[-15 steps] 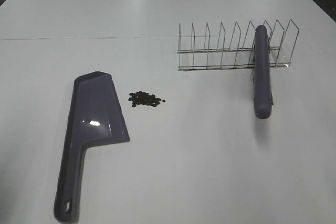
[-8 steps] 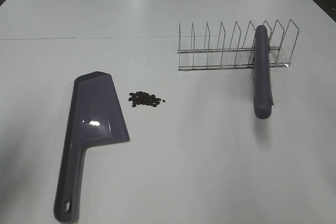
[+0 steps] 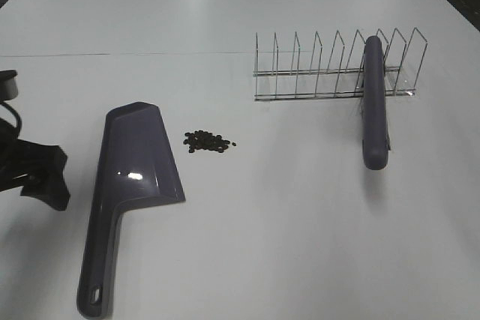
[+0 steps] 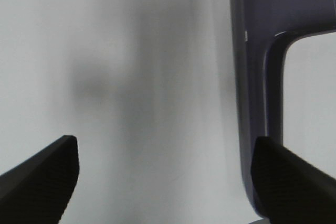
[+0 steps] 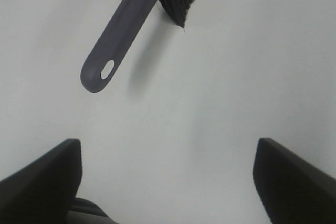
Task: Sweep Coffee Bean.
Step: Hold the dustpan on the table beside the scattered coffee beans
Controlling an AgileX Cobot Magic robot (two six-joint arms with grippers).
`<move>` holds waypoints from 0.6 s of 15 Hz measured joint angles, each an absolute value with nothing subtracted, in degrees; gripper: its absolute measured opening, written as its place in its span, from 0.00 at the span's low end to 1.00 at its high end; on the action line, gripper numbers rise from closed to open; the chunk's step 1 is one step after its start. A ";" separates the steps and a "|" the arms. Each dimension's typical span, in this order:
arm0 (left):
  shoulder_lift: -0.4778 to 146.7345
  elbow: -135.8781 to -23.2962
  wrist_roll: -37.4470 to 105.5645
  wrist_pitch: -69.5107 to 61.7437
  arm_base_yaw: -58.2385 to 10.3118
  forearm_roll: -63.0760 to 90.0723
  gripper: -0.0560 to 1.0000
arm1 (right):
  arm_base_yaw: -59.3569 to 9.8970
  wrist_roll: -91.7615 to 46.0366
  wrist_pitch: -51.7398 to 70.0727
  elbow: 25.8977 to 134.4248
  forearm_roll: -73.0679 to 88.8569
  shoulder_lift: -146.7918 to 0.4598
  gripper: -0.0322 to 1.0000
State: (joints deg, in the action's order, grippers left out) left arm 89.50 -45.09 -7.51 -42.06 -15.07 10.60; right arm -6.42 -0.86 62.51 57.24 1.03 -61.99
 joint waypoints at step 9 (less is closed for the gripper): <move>107.43 -52.31 -14.84 -39.42 -27.90 11.12 0.82 | -6.42 -0.86 60.56 57.24 1.26 -61.99 0.77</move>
State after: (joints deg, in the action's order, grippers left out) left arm 107.43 -52.31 -14.84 -39.42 -27.90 11.12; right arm -6.42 -0.86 60.56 57.24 1.26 -61.99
